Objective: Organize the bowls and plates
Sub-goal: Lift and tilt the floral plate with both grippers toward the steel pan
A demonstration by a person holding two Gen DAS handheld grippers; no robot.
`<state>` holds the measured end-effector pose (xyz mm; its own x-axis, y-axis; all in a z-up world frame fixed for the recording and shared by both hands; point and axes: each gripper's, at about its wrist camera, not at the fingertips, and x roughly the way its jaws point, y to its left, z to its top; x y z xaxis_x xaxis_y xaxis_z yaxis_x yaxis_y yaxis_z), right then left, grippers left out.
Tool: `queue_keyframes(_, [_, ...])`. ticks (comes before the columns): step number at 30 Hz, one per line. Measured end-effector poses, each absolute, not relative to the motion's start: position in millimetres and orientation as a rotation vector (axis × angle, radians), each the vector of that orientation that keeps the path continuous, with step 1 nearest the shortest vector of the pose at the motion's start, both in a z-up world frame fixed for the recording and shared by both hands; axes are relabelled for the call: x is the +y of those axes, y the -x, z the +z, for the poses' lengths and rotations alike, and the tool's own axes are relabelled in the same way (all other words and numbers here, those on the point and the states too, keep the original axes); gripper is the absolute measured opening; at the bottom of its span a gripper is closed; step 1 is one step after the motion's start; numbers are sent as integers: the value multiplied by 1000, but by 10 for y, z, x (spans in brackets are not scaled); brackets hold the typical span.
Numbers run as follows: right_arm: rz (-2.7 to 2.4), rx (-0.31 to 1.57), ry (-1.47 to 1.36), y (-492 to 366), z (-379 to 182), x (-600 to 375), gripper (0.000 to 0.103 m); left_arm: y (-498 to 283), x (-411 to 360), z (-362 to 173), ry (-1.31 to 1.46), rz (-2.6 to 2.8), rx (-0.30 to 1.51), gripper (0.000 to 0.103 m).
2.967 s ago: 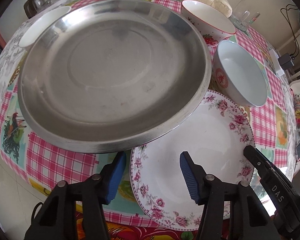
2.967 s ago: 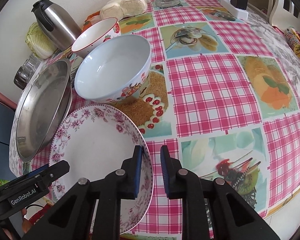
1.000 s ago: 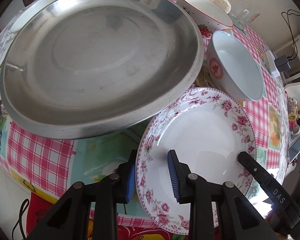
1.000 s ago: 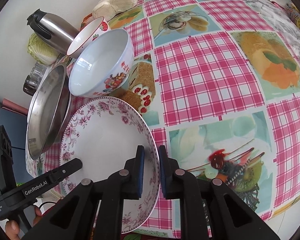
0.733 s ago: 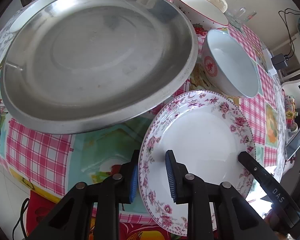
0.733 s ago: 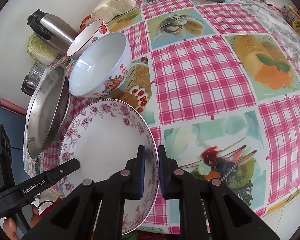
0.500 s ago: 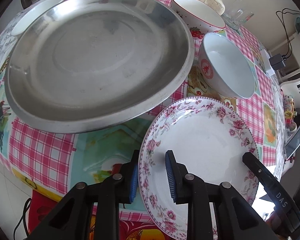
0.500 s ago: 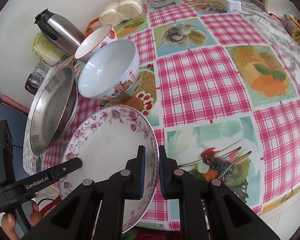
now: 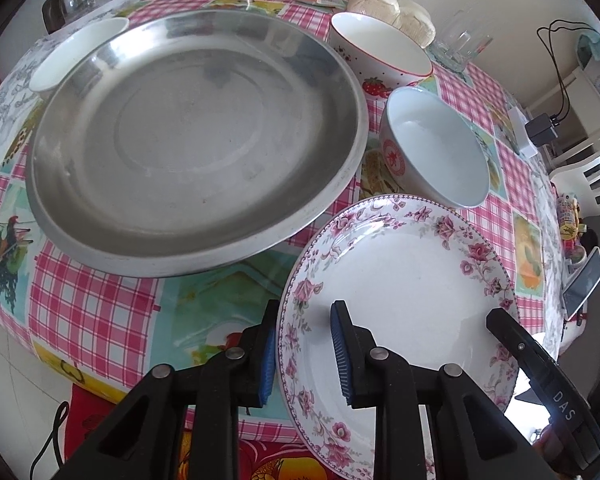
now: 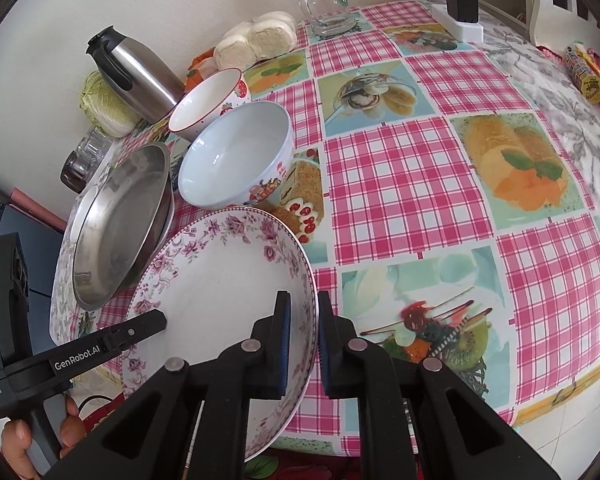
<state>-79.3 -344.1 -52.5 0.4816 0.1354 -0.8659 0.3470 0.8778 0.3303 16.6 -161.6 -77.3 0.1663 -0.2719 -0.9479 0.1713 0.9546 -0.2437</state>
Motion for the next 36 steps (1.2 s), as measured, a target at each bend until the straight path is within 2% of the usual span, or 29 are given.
queue_keyframes(36, [-117,932,-477,759,-124,-3331,13,-190,-1399,-245,119,-334,1195,28])
